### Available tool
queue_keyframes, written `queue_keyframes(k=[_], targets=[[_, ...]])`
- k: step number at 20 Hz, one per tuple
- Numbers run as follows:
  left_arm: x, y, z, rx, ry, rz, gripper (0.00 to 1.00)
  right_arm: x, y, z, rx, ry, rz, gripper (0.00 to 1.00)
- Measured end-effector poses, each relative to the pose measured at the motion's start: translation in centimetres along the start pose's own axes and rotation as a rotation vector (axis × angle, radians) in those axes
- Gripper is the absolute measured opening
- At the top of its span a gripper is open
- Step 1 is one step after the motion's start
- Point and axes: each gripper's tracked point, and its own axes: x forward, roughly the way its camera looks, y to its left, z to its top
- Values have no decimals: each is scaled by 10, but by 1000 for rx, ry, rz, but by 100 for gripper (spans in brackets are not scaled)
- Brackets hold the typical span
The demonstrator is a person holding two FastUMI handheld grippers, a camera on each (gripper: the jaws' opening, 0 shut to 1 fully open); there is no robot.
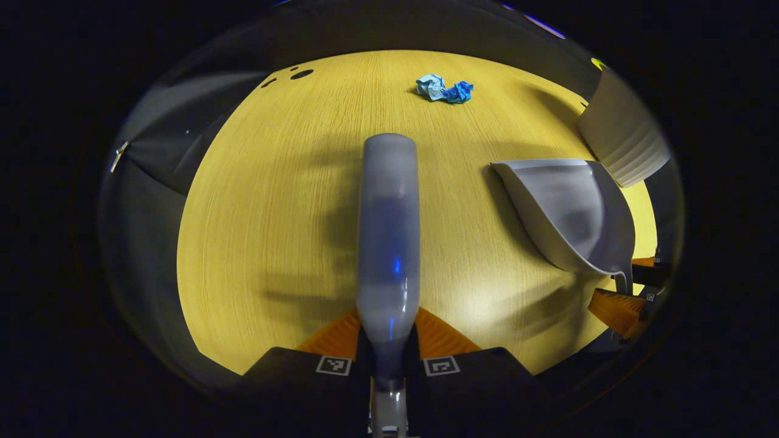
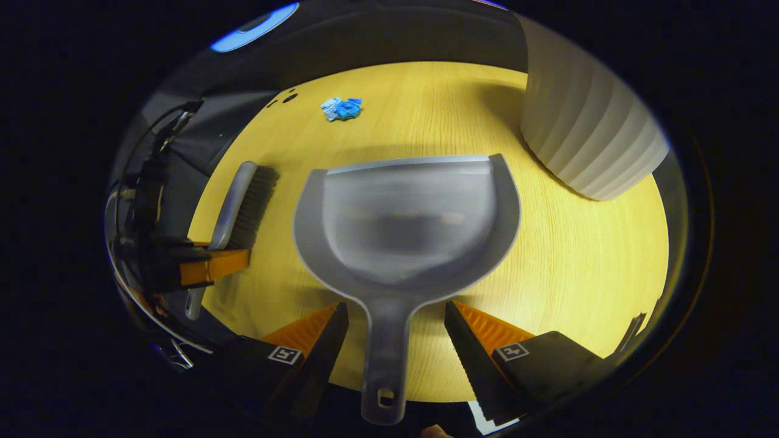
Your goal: Pick up the small broom and dustpan from the desktop, sweep the trash into the dustpan with the broom, and then empty the trash into the garbage bin.
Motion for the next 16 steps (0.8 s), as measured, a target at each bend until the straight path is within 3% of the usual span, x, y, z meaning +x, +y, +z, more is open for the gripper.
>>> queue_keyframes(k=[4, 5, 7, 8, 9, 14, 16], targets=[[-2, -6, 4, -3, 6, -38, 31, 12, -11, 1, 17, 30, -44, 94], [-2, -8, 8, -21, 4, -55, 28, 14, -10, 3, 22, 33, -39, 79], [-5, 4, 17, -14, -14, -37, 26, 14, -9, 0, 32, 44, -32, 66], [-4, 14, 28, 11, -28, -8, 31, 10, -8, 3, 38, 68, -25, 53], [-5, 21, 35, 25, -35, 10, 28, 11, -5, -2, 25, 107, -9, 40], [-2, 44, 78, 6, -71, 7, 28, 11, -11, -2, -28, 155, 31, 36], [4, 62, 97, 46, -73, 35, 28, 7, -20, -3, -79, 171, 28, 36]])
